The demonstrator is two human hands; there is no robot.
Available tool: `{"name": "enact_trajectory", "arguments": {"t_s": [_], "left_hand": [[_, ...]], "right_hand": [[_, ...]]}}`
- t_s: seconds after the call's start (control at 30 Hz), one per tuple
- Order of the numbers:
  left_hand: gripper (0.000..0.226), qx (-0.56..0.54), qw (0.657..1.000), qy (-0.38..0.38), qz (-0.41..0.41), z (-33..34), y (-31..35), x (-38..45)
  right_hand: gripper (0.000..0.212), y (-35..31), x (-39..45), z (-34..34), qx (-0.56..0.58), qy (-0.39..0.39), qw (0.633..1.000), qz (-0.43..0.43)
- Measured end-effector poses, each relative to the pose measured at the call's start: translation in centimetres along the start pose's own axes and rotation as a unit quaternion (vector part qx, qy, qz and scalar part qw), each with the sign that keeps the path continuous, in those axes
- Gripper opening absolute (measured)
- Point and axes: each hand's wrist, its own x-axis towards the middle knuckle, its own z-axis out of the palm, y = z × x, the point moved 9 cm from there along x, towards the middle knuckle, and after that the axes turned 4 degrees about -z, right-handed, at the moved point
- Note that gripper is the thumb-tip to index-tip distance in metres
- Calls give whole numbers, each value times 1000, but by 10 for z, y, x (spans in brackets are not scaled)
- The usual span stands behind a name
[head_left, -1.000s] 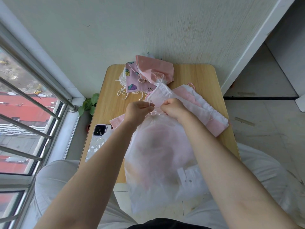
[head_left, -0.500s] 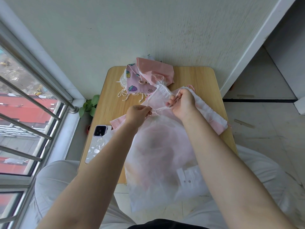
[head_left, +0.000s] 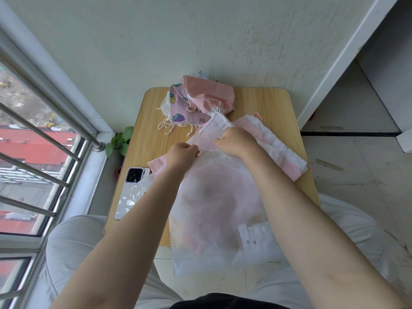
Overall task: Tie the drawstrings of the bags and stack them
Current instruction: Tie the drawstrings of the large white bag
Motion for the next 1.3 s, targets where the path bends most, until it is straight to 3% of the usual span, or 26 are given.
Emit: {"name": "enact_trajectory", "arguments": {"t_s": [0.17,0.27,0.47,0.57,0.63,0.73,1.03,1.2,1.3], "left_hand": [[17,65,998,6,12,0,-1,0],[19,92,995,36,25,-4,0,1],[16,112,991,74,9,-29,4,9],[35,107,981,109,123,-36,31,5],[27,113,974,24,196,-14,49,2],[17,152,970,-102,160,17,43,1],[38,160,982,-85,53,-3,22,3],[26,-60,983,-172,7,-5,26,-3],[20,-123,976,-179,21,0,35,-10]], "right_hand": [[44,7,1,4,-29,8,1000,-1],[49,12,1,10,16,9,1000,9],[52,15,-1,17,162,-73,984,7],[32,12,-2,23,229,-100,968,7],[19,5,-3,24,248,-106,963,0],[8,-3,-3,25,268,-107,957,-3],[8,4,-1,19,237,-49,970,-7],[20,15,2,23,192,-26,981,9],[24,13,1,24,170,-13,985,6]]}}
